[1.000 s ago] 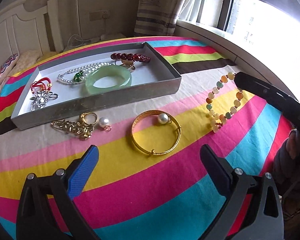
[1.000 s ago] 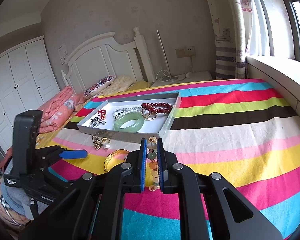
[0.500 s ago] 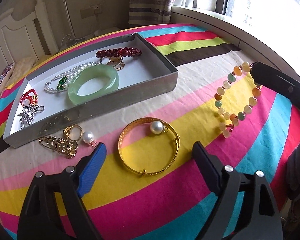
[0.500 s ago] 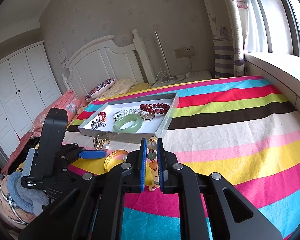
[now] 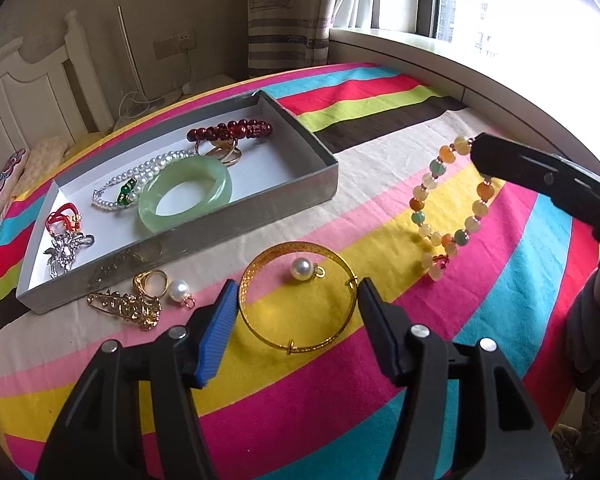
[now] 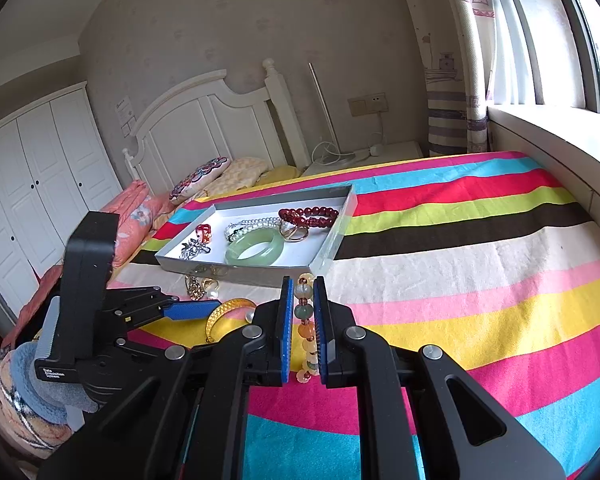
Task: Organize jewelry
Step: 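Carry the multicolor bracelet toward the box with the right tool while the left grasps the gold pearl bangle, then drop the multicolor bracelet into the box with the right tool while the left drops the bangle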
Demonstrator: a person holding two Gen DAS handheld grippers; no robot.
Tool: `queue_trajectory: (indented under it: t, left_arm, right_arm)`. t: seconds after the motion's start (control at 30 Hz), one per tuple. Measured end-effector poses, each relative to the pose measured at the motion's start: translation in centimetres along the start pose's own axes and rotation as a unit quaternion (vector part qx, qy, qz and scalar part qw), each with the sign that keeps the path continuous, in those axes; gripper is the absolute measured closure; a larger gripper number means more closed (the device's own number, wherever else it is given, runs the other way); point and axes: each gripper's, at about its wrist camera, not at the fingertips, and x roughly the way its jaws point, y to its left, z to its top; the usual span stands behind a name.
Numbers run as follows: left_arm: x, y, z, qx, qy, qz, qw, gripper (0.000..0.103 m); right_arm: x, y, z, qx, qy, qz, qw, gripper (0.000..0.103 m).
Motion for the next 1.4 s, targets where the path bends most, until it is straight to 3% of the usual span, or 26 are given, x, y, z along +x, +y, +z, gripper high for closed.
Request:
queue_trajectory:
  t: [0.37, 0.83, 1.4]
  left_arm:
    - [-1.5, 0.0, 0.9, 0.005, -0.017, 0.005, 0.9998, 0.043]
    - [-2.5, 3.0, 0.8, -0.027, -0.031, 0.014, 0.9991, 0.043]
    - [-1.9, 11.3, 3.3, -0.113, -0.045, 0.053, 0.9911, 0.043]
  right_arm:
    - [-0.3, 0.4, 0.5, -0.009, -0.007, 0.002, 1.0, 0.092]
    - [0.3, 3.2, 3.0, -0.052, -0.018, 0.005, 0.998, 0.092]
    - [8.0, 6.3, 9.1, -0.081, 0.005, 0.027, 0.996, 0.092]
